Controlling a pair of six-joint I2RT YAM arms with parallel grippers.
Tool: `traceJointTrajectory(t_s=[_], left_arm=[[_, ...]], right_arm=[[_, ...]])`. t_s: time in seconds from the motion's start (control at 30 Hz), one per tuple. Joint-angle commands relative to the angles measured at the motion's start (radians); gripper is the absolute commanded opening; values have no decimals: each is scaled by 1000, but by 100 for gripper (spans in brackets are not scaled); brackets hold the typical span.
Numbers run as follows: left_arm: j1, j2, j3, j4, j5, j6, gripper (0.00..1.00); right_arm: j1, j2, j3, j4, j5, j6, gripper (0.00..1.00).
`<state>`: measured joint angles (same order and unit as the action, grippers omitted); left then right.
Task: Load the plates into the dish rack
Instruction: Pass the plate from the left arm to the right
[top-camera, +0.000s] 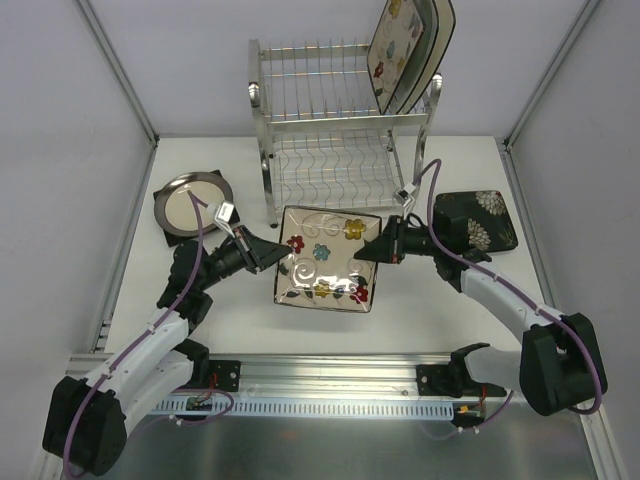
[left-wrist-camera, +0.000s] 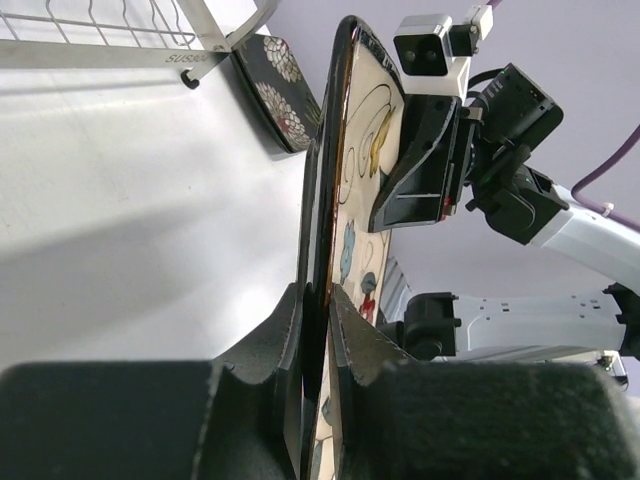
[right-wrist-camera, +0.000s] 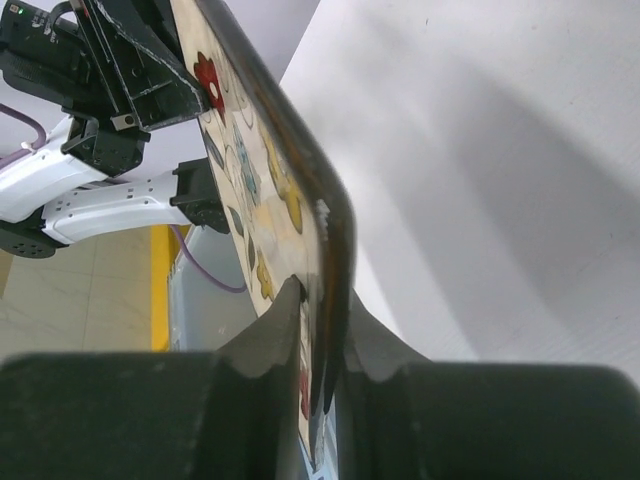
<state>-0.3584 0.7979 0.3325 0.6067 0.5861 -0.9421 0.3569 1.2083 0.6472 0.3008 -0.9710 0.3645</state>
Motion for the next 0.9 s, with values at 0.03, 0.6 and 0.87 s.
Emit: traceJointTrajectory(t_s=[0.03,0.6,0.87], left_arm=[[-10,-43,73,232,29,-81,0],[-8,-94,128,-57,-52,97,79],[-8,-164,223,-364,-169,311,95]], right_arm=[[5,-42,77,54,-28,-39,2],[4,-225,322,-333,95,-206,1],[4,-265,566,-529,193,-291,1]])
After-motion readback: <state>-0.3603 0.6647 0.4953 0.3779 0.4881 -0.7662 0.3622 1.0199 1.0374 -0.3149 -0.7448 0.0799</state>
